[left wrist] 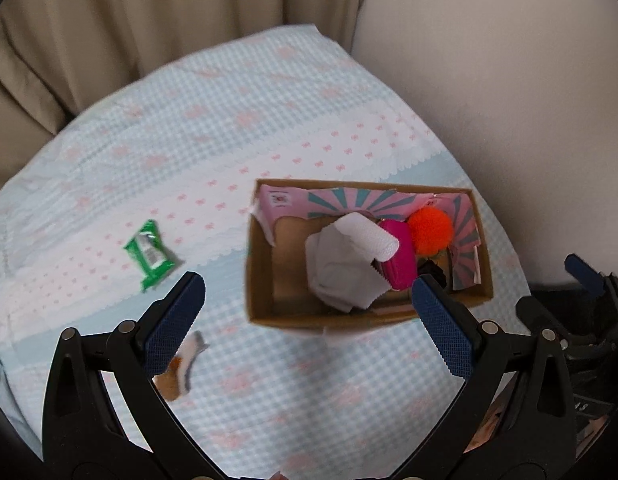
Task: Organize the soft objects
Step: 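Move both tools toward the brown plush toy and green wipe pack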
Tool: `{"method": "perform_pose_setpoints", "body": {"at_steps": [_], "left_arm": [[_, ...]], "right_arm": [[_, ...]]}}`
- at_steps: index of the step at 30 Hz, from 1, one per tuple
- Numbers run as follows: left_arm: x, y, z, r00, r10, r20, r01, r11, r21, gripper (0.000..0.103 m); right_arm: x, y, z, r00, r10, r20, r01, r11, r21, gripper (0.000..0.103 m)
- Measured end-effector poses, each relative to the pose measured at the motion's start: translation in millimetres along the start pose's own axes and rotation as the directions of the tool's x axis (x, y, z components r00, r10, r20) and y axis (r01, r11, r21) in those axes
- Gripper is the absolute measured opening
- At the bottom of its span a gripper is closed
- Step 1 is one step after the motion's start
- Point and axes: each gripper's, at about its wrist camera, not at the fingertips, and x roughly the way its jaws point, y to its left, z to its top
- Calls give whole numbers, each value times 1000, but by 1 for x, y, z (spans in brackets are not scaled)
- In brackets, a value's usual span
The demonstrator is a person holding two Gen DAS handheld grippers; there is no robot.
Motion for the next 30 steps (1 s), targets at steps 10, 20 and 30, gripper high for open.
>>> {"method": "perform_pose_setpoints", "body": {"at_steps": [10,20,30], "left_arm": [[-111,48,-44,986,-3,166,3,1000,0,103],[-192,99,-108,948,-2,318,-2,1000,13,103],[-215,160,-171,941,-43,335,31,999,41,103]], "right_arm": [[-91,55,-8,990,-68,123,59,996,73,103],[-166,120,-39,960,-159,230,127,981,147,103],[-202,191,-68,950,-137,279,103,986,133,103]]}}
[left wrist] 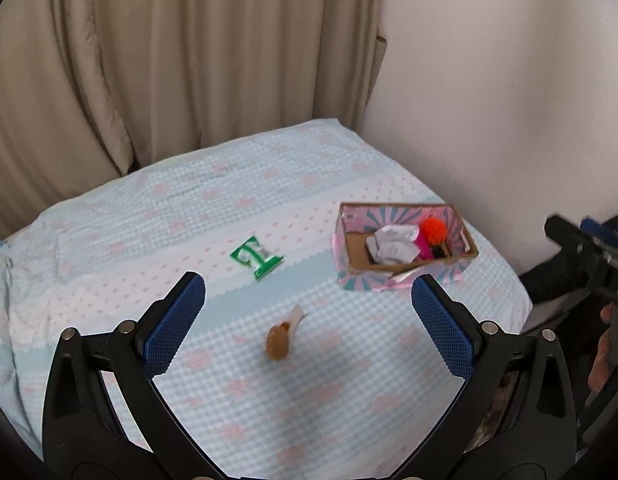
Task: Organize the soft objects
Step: 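Move both tools toward the brown plush toy and green wipe pack, then grasp the brown plush toy with the left tool while the right tool grasps the green wipe pack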
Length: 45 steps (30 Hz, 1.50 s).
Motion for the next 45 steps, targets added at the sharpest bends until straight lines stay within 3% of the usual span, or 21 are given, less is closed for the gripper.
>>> {"method": "perform_pose_setpoints", "body": {"at_steps": [5,12,17,21,27,36,42,45], "left_arm": [[8,28,-30,997,-55,-55,53,998,-33,103],[52,66,-68,988,-103,-111,88,987,-130,103],[101,95,-93,981,-127,-144,87,962,-257,102],[140,112,-112,976,-161,-144,100,927,-362,102],[201,116,-134,974,-161,-161,82,907,-412,101],[281,109,-154,964,-146,-224,43,912,-408,95],[315,99,-165,950,-165,-266,45,913,-407,85],[325,92,-168,944,-174,-280,50,915,-400,80]], "right_arm": [[2,34,-10,999,31,-13,-31,999,-35,103],[43,82,-20,993,95,-68,-103,988,-112,103],[97,115,-26,980,158,-124,-179,968,-179,103],[155,141,-30,965,189,-180,-229,944,-236,103],[251,175,-43,935,228,-273,-304,911,-280,103],[376,211,-60,870,233,-434,-391,863,-320,103],[446,233,-75,797,198,-570,-450,824,-344,102],[472,244,-83,749,187,-635,-485,808,-334,101]]}}
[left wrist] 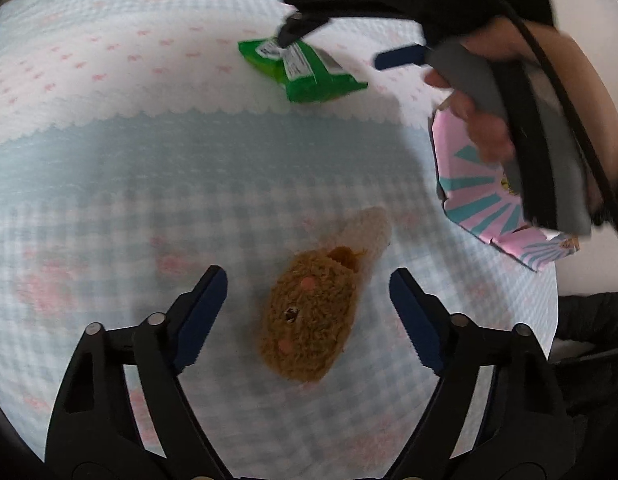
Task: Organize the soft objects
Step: 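Grasp the brown plush toy with the left tool while the right tool grasps the green wipe pack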
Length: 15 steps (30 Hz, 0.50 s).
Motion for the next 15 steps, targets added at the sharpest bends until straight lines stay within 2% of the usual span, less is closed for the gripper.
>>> {"method": "perform_pose_setpoints", "body": {"at_steps": [4,6,12,14,15], "left_arm": [[12,-4,-1,1000,-8,-15,8,1000,11,73],[16,-5,-1,1000,-4,-23,5,1000,18,59],[21,-6,-2,999,-14,-29,15,999,40,42],[21,-9,-1,1000,-9,-29,11,998,54,39],[21,-11,-1,1000,-7,-30,9,998,59,38]], "right_arm": [[21,-3,9,998,18,-58,-18,1000,-4,92],[28,-4,10,996,30,-79,-30,1000,-2,85],[40,-1,9,993,45,-108,-46,999,-13,69],[41,3,8,994,37,-102,-40,999,-25,59],[40,5,7,995,33,-99,-37,999,-36,51]]}}
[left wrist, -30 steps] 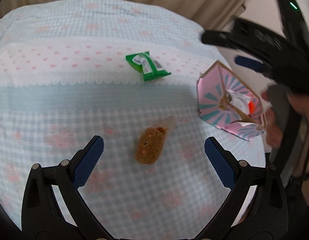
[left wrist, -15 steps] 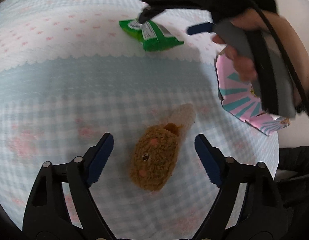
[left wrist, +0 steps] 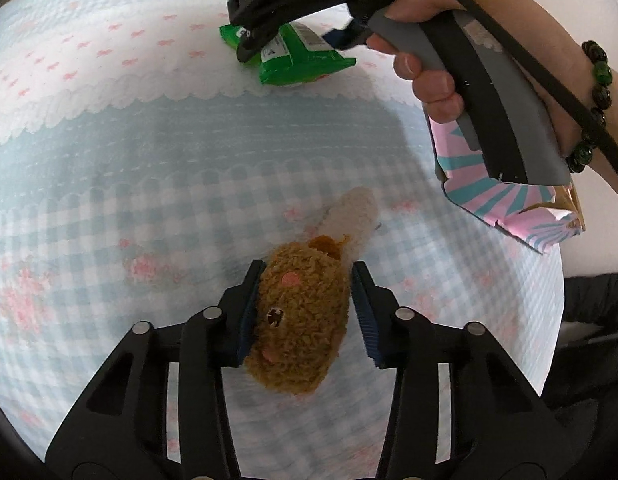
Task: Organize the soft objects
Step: 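Grasp the brown plush toy with the left tool while the right tool grasps the green wipe pack, then carry the plush toy and wipe pack over the pink box with both tools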
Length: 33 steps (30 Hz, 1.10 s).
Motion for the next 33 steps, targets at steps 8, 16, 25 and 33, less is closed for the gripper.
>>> {"method": "perform_pose_setpoints", "body": {"at_steps": [8,16,25,33], "left_arm": [[-18,7,7,1000,11,0,-11,1000,6,34],[-72,14,22,999,23,43,-23,1000,11,34],[-164,-7,39,992,55,116,-66,993,96,34],[-234,-50,65,984,42,172,-77,976,202,34]], "right_arm": [[-19,3,-10,999,-5,44,3,999,42,42],[-91,-1,-21,993,-1,116,-13,993,115,42],[-187,15,-57,976,-8,218,-47,968,246,41],[-283,9,-115,948,-45,316,-85,919,386,41]]}}
